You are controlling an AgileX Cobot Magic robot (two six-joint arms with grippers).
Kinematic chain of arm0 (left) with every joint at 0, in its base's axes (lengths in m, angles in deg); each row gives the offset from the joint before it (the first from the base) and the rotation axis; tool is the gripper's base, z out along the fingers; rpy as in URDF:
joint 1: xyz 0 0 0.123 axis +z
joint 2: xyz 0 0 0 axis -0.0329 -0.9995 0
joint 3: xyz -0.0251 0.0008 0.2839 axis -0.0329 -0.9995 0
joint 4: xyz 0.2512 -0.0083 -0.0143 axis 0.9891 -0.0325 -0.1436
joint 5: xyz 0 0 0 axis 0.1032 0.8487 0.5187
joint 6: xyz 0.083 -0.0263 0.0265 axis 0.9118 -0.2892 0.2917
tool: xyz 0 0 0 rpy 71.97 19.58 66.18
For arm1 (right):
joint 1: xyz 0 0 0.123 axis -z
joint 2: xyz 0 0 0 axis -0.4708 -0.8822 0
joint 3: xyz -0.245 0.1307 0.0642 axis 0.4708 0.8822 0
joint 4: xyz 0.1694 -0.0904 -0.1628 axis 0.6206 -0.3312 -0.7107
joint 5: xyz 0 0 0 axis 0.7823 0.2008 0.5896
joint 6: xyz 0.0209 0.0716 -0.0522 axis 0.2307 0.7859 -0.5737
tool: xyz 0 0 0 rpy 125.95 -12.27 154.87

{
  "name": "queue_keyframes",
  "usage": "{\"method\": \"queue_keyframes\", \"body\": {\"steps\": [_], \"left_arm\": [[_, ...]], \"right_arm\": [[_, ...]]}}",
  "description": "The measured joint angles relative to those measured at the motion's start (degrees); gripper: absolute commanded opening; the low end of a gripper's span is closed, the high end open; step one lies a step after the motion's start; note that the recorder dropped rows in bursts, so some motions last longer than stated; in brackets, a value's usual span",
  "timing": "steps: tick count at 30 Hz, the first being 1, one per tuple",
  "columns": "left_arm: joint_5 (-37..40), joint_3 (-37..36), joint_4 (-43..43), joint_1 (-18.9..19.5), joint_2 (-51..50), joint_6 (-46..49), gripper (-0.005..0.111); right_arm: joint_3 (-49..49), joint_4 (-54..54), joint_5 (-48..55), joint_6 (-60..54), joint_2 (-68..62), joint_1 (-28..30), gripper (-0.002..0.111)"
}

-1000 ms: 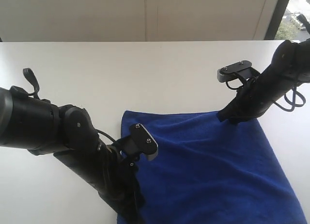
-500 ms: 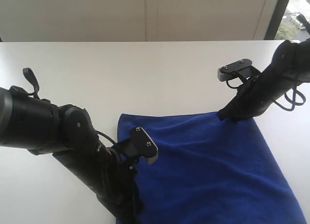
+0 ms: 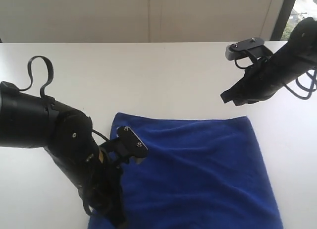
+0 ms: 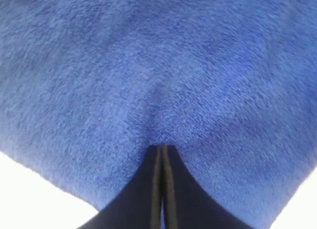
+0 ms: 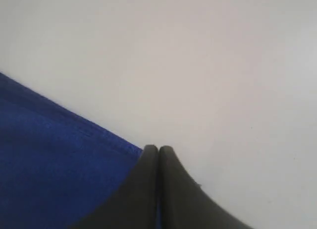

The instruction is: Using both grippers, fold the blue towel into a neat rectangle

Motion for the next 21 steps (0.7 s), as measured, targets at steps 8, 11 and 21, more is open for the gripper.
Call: {"method": "queue_keyframes", "body": {"steps": [8, 11, 21], "left_arm": [[4.9, 2.33, 19.85, 10.39, -0.09, -10.98, 0.0], [5.61, 4.29, 25.33, 14.84, -1.15, -11.52, 0.0], [10.06, 13.02, 29.43, 23.14, -2.18, -11.85, 0.0]], "right_arm": [[0.0, 2.8, 5.11, 0.0, 3.21, 0.0, 0.0], [0.0, 3.45, 7.45, -0.4, 3.34, -1.04, 0.0], [0.34, 5.07, 9.59, -4.65, 3.34, -8.98, 0.0]]}}
